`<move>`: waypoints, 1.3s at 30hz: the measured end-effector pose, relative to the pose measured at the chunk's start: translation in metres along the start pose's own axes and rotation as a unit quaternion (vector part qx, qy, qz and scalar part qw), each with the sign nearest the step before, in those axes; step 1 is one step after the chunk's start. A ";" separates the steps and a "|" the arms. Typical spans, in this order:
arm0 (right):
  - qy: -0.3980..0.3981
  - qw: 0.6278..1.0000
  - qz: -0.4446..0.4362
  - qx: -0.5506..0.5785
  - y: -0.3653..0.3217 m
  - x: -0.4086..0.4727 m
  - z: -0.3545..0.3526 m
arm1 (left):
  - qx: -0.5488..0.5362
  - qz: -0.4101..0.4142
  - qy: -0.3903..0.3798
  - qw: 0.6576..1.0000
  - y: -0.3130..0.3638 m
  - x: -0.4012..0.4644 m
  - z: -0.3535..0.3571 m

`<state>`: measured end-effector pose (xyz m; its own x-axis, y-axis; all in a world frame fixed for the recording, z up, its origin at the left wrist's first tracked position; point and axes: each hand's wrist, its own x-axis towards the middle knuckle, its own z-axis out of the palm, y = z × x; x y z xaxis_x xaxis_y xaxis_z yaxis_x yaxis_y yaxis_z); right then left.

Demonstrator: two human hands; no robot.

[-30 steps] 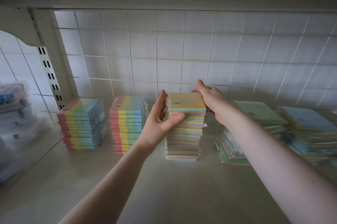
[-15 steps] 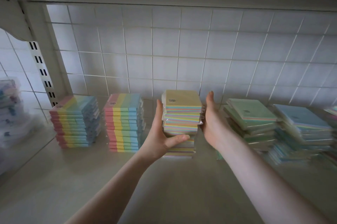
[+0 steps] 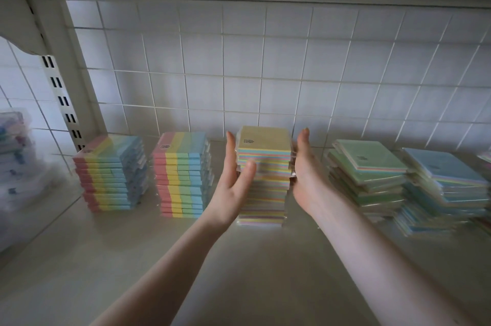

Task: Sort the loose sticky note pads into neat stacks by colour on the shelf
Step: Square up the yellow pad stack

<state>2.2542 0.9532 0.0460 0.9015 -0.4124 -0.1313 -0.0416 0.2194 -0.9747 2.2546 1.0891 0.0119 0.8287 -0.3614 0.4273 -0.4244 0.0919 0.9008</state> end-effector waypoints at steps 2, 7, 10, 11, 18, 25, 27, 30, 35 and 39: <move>0.004 1.000 0.000 0.003 0.001 -0.001 0.002 | 0.018 -0.010 0.024 1.000 0.003 0.003 0.002; 0.026 1.000 0.007 -0.009 0.003 0.002 0.004 | 0.006 -0.040 0.031 0.999 0.005 0.006 0.004; 0.035 0.999 0.010 0.000 0.003 0.004 0.002 | -0.004 -0.046 0.058 0.997 0.003 0.004 0.002; 0.041 0.999 0.008 0.005 0.005 0.003 0.001 | -0.017 -0.050 0.070 0.996 0.000 0.003 0.000; 0.073 0.995 0.061 0.043 0.053 0.004 -0.018 | -0.166 -0.201 0.121 0.958 -0.063 0.011 -0.005; 0.070 0.990 0.087 0.081 0.065 -0.008 -0.003 | -0.152 -0.280 0.165 0.933 -0.037 0.001 0.011; 0.099 0.988 0.085 0.079 0.069 -0.006 0.000 | -0.136 -0.268 0.173 0.938 -0.037 0.002 0.013; 0.133 0.986 0.060 0.079 0.084 0.011 -0.001 | -0.111 -0.238 0.177 0.948 -0.030 0.001 0.019; 0.080 0.993 0.058 0.059 0.063 -0.010 -0.001 | -0.086 -0.228 0.129 0.961 -0.025 -0.001 0.020; 0.056 0.994 0.054 0.079 0.068 -0.006 -0.003 | -0.072 -0.196 0.122 0.970 -0.024 0.000 0.019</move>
<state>2.2449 0.9681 -0.0195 0.8413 -0.4729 -0.2617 -0.0600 0.3995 -0.9147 2.2578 1.0692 -0.0110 0.9853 -0.1664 0.0387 -0.0176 0.1263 0.9918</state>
